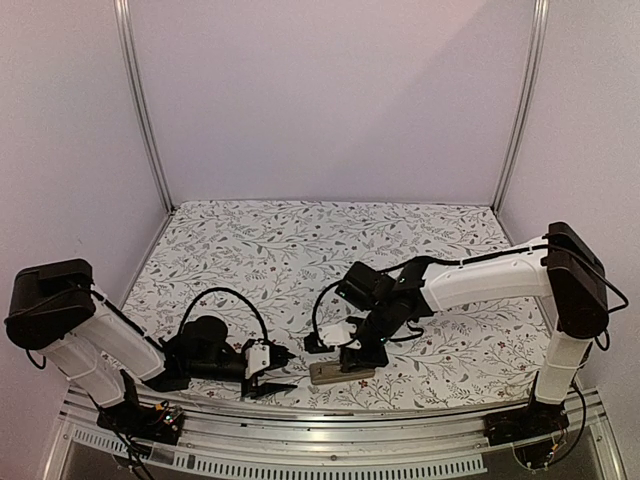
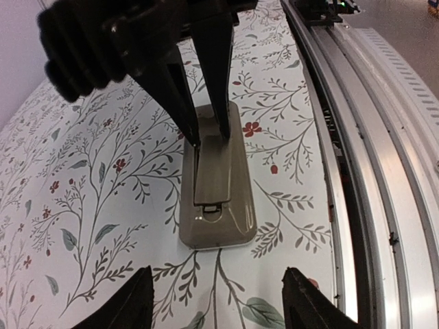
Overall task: Load the batteries into the remote control
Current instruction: Press the battery cover on the remote control.
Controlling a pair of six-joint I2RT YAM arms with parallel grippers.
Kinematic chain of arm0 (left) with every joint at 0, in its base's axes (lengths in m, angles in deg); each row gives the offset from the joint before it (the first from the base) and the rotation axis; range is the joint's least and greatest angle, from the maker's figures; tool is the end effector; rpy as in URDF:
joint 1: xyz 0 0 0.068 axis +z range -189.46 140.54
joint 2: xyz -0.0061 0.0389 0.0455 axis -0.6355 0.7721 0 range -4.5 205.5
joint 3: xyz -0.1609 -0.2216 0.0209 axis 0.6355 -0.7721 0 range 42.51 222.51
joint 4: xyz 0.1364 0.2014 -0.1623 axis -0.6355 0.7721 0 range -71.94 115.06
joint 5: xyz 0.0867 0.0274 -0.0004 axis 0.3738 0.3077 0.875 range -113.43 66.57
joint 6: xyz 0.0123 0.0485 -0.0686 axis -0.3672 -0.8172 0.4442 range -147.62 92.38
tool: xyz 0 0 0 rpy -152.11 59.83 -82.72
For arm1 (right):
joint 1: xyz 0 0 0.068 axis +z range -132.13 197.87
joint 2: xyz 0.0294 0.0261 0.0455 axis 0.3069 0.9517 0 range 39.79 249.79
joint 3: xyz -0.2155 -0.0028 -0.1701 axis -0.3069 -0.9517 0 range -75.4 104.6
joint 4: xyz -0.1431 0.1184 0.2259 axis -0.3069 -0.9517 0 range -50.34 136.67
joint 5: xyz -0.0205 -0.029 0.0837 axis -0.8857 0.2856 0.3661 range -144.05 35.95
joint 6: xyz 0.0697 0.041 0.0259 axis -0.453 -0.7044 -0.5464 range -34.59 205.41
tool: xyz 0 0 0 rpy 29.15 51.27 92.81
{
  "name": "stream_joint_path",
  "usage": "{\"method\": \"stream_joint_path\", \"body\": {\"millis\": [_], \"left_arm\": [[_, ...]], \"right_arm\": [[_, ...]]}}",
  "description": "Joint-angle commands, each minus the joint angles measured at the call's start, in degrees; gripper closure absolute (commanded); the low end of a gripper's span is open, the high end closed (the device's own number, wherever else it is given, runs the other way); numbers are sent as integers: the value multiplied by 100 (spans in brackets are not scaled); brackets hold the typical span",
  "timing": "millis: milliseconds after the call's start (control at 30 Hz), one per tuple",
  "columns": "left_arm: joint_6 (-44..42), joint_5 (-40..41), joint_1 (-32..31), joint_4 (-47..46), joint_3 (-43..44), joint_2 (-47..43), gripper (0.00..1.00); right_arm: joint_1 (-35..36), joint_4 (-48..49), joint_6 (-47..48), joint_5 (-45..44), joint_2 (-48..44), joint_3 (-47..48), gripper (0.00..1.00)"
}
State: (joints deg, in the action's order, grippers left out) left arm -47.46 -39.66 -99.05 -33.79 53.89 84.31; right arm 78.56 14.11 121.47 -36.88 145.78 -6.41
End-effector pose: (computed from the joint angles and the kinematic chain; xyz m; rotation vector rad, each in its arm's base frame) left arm 0.1160 -0.2391 0.0583 1.4628 1.4706 -0.7195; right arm 0.1776 0.3612 0.1136 -2.1520 1.8103 0.5225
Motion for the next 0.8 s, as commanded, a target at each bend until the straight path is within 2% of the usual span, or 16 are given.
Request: {"method": "stream_joint_path", "body": {"millis": [0, 100, 200, 233, 300, 333, 400, 567, 767], "left_arm": [[14, -66, 10, -68, 5, -13, 36], [-6, -76, 10, -72, 5, -5, 36], [-11, -90, 16, -71, 9, -5, 36], [-18, -83, 15, -66, 6, -12, 37], [-29, -84, 11, -62, 7, -14, 36], [-36, -92, 11, -62, 7, -18, 37], [-38, -110, 12, -62, 13, -13, 36], [-34, -119, 17, -56, 20, -5, 36], [-23, -116, 11, -29, 14, -5, 36]], "right_arm": [[-13, -90, -100, 123, -298, 67, 81], [-13, -65, -125, 150, -392, 20, 80], [-13, -61, -172, 169, -348, 33, 74], [-13, -52, -193, 212, -331, 49, 68], [-13, -28, -248, 313, -280, 54, 46], [-13, -23, -287, 362, -252, 55, 41], [-13, -22, -360, 429, -143, 53, 36], [-13, 47, -500, 160, 170, 99, 35], [-13, 125, -536, 164, 290, 119, 44]]}}
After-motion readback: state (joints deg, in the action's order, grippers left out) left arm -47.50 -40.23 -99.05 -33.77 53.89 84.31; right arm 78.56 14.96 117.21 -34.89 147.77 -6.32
